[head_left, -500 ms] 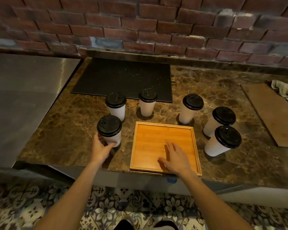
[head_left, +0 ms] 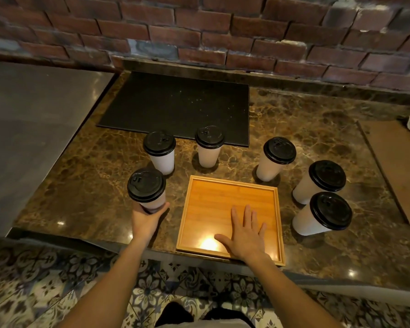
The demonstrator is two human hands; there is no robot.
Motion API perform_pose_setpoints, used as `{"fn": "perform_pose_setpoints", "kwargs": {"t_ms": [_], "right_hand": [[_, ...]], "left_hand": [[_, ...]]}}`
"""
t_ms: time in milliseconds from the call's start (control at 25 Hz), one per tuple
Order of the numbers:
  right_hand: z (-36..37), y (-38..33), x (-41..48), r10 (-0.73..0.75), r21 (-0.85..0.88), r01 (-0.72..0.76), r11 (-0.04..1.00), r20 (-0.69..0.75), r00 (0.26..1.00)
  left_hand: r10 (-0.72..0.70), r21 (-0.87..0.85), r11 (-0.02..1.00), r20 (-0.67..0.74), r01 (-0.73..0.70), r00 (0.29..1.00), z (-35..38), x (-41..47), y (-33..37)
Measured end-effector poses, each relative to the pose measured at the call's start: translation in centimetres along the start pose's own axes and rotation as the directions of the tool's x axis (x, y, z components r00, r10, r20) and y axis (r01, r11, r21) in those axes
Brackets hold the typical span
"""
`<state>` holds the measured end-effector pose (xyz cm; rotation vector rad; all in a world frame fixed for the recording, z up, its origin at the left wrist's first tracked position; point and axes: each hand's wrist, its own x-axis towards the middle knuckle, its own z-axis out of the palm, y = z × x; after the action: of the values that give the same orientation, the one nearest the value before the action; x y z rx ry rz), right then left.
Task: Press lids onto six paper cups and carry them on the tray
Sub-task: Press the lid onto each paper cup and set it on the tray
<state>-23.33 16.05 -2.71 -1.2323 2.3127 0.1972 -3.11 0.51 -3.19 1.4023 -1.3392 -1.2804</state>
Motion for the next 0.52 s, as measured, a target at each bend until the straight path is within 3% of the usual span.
{"fn": "perform_pose_setpoints", "kwargs": {"t_ms": [280,520], "right_hand": [[0.9,0.4,0.2,0.009,0.017,-0.009,1.0,-0.019,1.0],[1.3,0.5,0.4,0.016,0.04,-0.015,0.999,-0.033,0.999]], "left_hand": [[0.038,0.03,0.999,0.055,-0.04,0.998,-0.9,0.9,1.6],[0.161,-0.15,0.98,0.207,-0.131,0.965,-0.8,-0.8,7.9]]}}
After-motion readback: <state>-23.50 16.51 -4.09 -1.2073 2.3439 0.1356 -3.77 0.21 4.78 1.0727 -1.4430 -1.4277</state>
